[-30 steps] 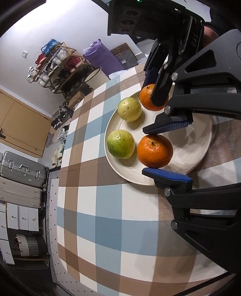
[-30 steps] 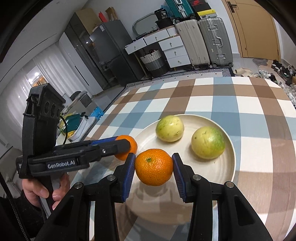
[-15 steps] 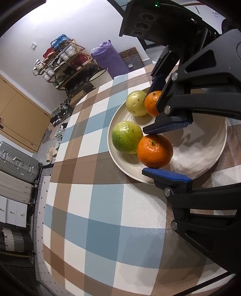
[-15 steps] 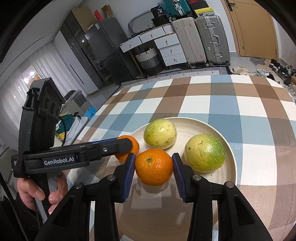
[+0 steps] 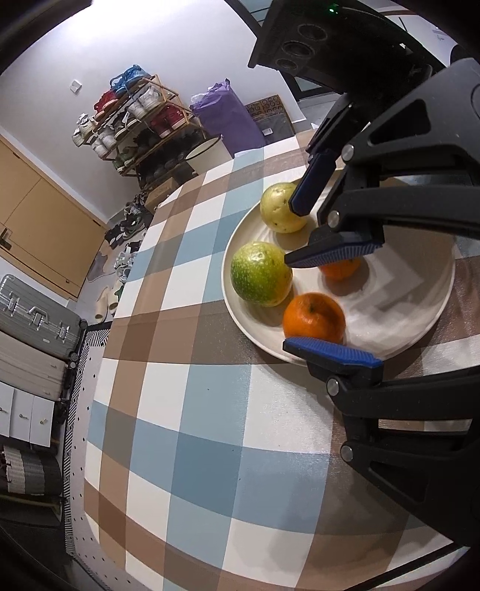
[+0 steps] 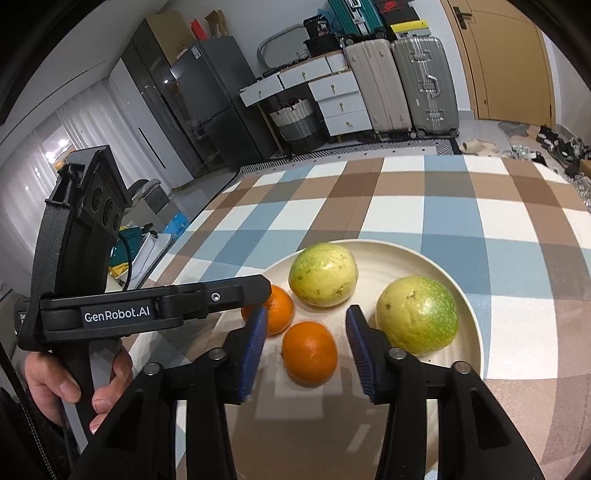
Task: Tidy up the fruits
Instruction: 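Carry the orange with the right tool onto the plate and release, then withdraw the right tool from the plate back toward the remaining fruits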
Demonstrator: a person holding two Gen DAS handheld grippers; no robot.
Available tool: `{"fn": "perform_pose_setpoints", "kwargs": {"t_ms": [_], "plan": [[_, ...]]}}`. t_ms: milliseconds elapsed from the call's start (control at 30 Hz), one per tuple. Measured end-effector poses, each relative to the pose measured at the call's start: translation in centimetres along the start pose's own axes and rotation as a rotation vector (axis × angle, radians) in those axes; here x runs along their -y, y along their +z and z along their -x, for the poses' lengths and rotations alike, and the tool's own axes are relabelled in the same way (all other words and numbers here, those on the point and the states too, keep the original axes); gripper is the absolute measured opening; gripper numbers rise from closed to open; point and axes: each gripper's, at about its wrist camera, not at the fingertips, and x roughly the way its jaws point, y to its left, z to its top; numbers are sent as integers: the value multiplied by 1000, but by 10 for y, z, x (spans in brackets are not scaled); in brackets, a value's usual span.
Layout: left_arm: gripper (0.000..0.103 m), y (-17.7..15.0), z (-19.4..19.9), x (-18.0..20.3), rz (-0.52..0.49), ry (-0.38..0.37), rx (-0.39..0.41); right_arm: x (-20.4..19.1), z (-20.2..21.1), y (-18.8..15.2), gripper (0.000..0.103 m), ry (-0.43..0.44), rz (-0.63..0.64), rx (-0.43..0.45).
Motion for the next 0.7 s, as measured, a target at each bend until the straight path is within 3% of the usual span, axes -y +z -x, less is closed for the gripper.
{"fn": "perform_pose_setpoints", "kwargs": {"t_ms": [400,700], "plan": [[35,-13,45,20,-44,5,55,-8,40,-8,48,-17,-3,51],[35,-42,82,40,-106,69,94,-21,73,-23,50,-19,2,82]]}}
